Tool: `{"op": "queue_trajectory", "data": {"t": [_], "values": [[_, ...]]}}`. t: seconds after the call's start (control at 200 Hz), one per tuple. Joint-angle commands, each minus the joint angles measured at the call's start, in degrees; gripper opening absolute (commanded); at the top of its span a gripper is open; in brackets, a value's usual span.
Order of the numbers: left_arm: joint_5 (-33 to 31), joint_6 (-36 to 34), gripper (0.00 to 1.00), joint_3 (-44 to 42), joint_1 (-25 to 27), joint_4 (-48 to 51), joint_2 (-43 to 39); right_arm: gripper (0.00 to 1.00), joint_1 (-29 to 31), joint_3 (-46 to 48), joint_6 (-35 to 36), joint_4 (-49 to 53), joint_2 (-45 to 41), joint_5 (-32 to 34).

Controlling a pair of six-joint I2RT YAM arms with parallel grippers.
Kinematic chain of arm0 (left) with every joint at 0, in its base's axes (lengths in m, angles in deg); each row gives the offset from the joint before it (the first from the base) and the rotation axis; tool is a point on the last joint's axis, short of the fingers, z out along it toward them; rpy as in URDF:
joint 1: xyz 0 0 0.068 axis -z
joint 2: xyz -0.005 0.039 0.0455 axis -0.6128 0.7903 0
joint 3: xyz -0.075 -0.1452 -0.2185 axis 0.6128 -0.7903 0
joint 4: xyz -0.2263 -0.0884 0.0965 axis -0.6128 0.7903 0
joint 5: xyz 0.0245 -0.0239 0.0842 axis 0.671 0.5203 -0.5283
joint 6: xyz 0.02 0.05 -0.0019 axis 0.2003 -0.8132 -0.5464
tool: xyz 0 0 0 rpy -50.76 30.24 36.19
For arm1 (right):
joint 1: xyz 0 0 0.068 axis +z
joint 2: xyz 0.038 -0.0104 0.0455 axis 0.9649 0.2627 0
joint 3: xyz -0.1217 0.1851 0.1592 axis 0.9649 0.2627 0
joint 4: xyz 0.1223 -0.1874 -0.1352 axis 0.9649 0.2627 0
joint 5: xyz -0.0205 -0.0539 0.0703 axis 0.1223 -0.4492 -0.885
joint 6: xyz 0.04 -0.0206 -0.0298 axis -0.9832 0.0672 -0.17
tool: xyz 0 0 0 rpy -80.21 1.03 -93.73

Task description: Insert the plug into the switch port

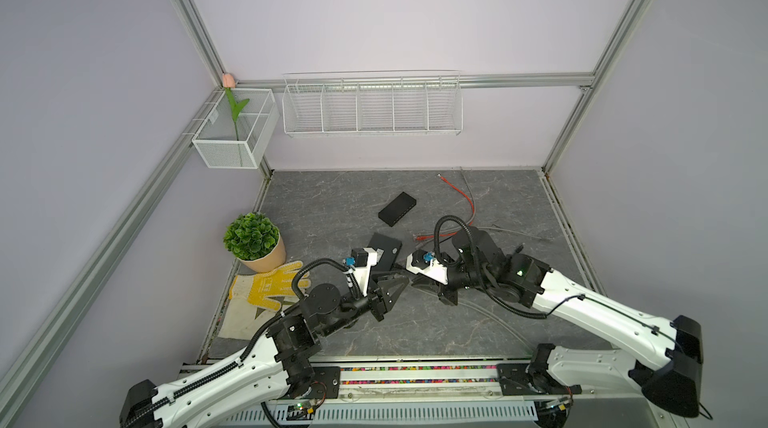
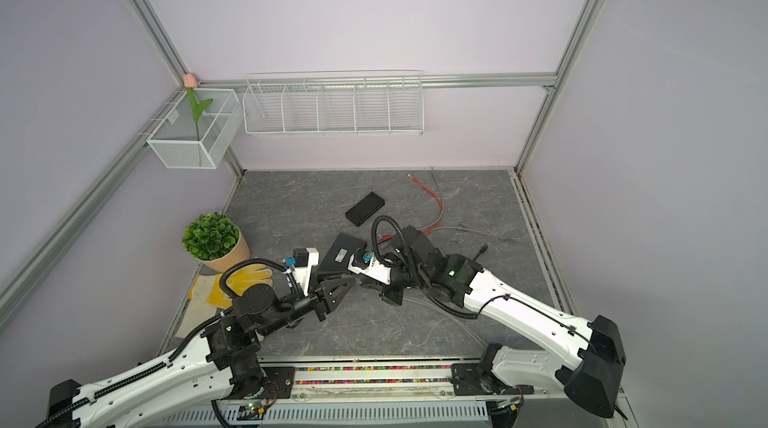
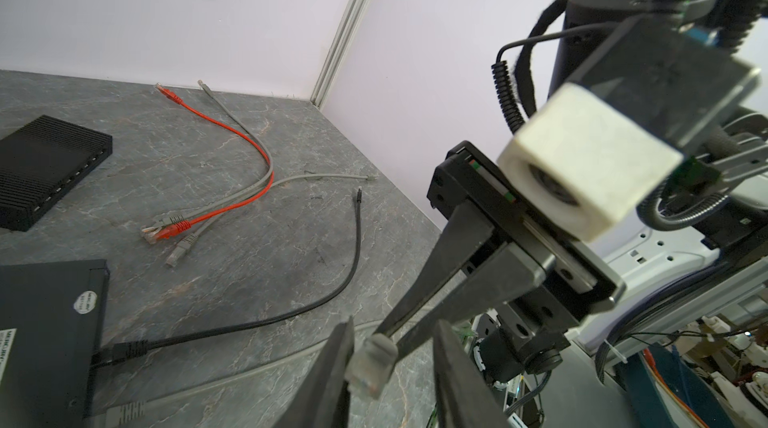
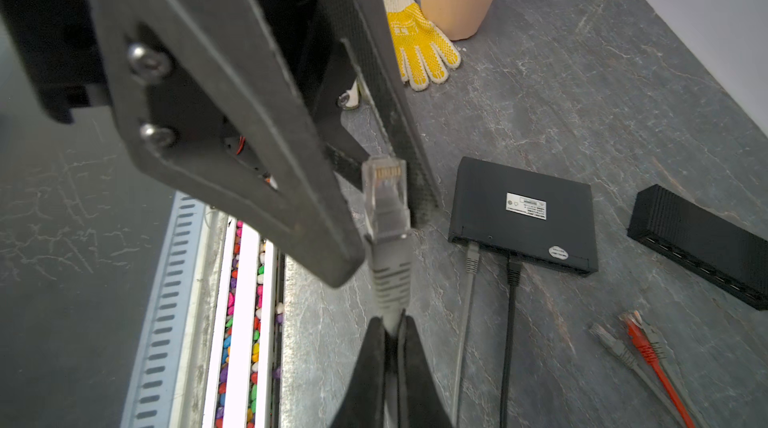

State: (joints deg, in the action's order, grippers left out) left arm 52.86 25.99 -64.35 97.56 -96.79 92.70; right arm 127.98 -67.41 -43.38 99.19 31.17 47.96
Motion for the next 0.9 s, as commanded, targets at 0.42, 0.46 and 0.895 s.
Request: {"op": "queue_trajectory", "data": {"t": [0.42, 0.46, 0.895], "values": [[-1.2, -0.8, 0.09, -0.5, 0.4, -0.3, -1.5, 0.34, -2.7, -1.4, 0.2, 1.3, 0.7, -7.9], [-1.3, -0.9, 0.08, -0.4, 0.4, 0.1, -1.9, 0.38, -2.6, -0.8, 0.7, 1.1, 0.1, -8.2], [0.7, -1.4, 0.06, -0.1, 0.4, 0.2, -2.0, 0.32, -2.8, -2.9, 3.2, 4.5, 1.2, -11.7]]}}
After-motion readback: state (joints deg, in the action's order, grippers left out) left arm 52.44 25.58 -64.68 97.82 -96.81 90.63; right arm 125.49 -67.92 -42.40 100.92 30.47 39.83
